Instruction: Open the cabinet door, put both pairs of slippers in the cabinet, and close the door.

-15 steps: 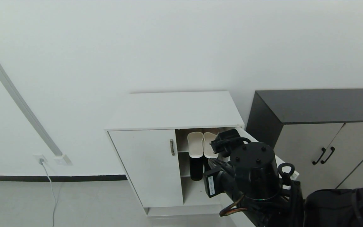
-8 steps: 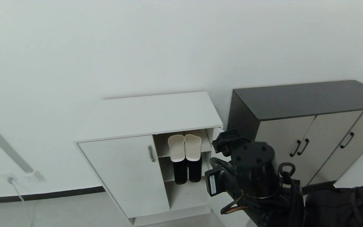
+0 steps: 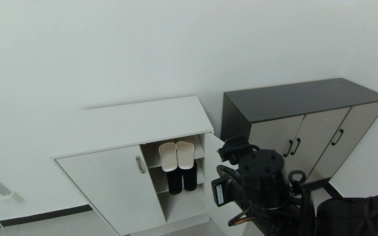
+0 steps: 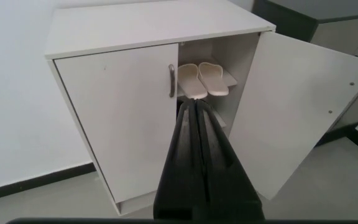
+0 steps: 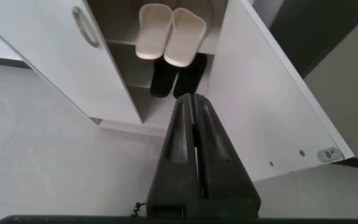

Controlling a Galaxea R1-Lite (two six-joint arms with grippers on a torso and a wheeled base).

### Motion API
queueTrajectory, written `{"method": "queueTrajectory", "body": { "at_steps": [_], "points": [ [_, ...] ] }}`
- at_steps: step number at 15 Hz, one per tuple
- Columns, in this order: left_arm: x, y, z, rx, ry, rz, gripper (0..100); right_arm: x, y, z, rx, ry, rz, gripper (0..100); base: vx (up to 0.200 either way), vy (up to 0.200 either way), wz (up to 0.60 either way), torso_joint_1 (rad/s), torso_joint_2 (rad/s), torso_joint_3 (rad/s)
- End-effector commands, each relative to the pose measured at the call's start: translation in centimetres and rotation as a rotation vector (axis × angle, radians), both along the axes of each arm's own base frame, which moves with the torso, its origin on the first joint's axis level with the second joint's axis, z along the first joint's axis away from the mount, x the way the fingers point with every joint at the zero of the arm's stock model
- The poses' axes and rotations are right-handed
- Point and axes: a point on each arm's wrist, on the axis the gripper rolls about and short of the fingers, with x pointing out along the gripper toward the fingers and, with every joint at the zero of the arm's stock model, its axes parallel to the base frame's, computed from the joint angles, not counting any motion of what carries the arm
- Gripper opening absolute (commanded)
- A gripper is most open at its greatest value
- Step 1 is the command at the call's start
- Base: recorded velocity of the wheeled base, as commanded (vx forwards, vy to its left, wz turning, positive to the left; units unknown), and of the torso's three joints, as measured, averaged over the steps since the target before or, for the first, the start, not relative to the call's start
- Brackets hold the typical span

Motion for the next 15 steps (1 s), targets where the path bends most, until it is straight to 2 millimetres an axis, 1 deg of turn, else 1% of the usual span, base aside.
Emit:
{"method": "queueTrajectory", "body": {
  "at_steps": [1, 6, 7, 9, 10, 11, 12, 13, 15],
  "points": [
    [0.0, 0.0, 0.0, 0.000, 0.000, -0.001, 0, 0.1, 0.1, -0.3, -0.009, 0.003, -0.002, 0, -0.200, 0.000, 0.00, 0.002, 0.01, -0.002],
    [0.0, 0.0, 0.0, 0.000, 0.000, -0.002, 0, 0.4, -0.2, -0.4, -0.016, 0.004, -0.012, 0, -0.200, 0.000, 0.00, 0.007, 0.00, -0.001],
    [0.0, 0.0, 0.0, 0.000, 0.000, -0.001, 0, 0.9, -0.4, -0.2, -0.009, -0.001, -0.028, 0, 0.000, 0.000, 0.00, 0.000, 0.00, 0.000],
    [0.0, 0.0, 0.0, 0.000, 0.000, -0.001, 0, 2.8, -1.1, 1.3, 0.026, -0.034, -0.085, 0, 0.000, 0.000, 0.00, 0.000, 0.00, 0.000],
    [0.0, 0.0, 0.0, 0.000, 0.000, -0.001, 0, 4.4, -2.0, 2.1, 0.021, -0.054, -0.127, 0, 0.000, 0.000, 0.00, 0.000, 0.00, 0.000],
    [0.0, 0.0, 0.0, 0.000, 0.000, -0.001, 0, 6.3, -3.2, 2.8, -0.004, -0.069, -0.164, 0, 0.000, 0.000, 0.00, 0.000, 0.00, 0.000],
    [0.0, 0.0, 0.0, 0.000, 0.000, -0.001, 0, 6.9, -3.6, 3.0, -0.010, -0.070, -0.170, 0, 0.000, 0.000, 0.00, 0.000, 0.00, 0.000],
    [0.0, 0.0, 0.0, 0.000, 0.000, -0.001, 0, 9.7, -5.5, 3.6, -0.029, -0.031, -0.193, 0, 0.000, 0.000, 0.00, 0.000, 0.00, 0.000],
    [0.0, 0.0, 0.0, 0.000, 0.000, -0.001, 0, 11.9, -6.9, 4.0, -0.012, 0.006, -0.221, 0, 0.000, 0.000, 0.00, 0.000, 0.00, 0.000]
  ]
}}
